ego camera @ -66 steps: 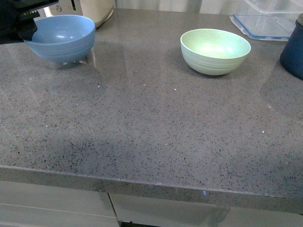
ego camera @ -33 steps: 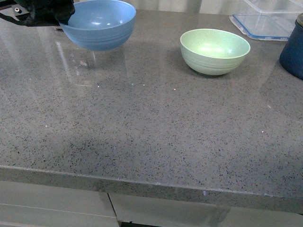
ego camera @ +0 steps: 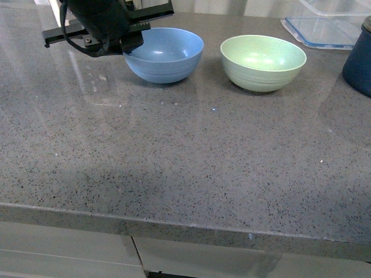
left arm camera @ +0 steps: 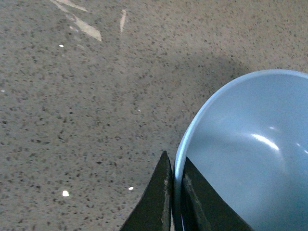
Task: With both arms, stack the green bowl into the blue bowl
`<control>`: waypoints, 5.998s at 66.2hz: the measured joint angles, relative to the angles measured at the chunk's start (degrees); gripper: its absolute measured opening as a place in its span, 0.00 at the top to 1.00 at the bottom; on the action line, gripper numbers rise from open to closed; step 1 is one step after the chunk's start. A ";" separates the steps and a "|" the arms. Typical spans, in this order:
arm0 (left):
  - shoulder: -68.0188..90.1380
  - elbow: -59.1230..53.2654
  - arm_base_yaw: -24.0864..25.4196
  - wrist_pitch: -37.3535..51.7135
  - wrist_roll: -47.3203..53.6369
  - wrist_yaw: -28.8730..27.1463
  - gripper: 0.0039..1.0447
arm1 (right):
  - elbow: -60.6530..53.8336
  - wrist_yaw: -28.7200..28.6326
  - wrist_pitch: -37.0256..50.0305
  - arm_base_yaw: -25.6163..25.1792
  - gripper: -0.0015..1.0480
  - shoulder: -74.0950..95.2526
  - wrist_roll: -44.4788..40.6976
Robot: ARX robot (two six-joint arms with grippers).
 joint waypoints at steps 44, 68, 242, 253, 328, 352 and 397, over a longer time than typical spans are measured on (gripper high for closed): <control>3.65 4.94 -1.25 -1.25 0.37 -0.74 0.62 | 0.00 0.00 0.00 0.00 0.10 0.00 0.00; 3.69 4.94 -1.25 -1.25 0.59 -1.05 0.05 | 0.00 -0.02 0.00 0.00 0.10 0.00 0.00; -93.00 -86.42 16.39 34.88 25.90 16.28 0.97 | 0.00 0.00 0.00 0.00 0.10 0.00 0.00; -98.73 -86.44 16.39 29.35 25.88 16.28 0.97 | 0.00 0.00 0.00 0.00 0.10 0.00 0.00; -118.73 -86.42 16.39 9.09 25.88 16.28 0.66 | 0.00 -0.02 0.00 0.00 0.10 0.00 0.02; -118.75 -86.42 16.39 9.05 25.90 16.28 0.08 | 33.86 5.97 -21.03 6.12 0.10 48.33 7.87; -118.75 -86.42 16.39 9.05 26.01 16.28 0.06 | 60.70 6.38 -17.59 18.43 0.10 83.23 6.03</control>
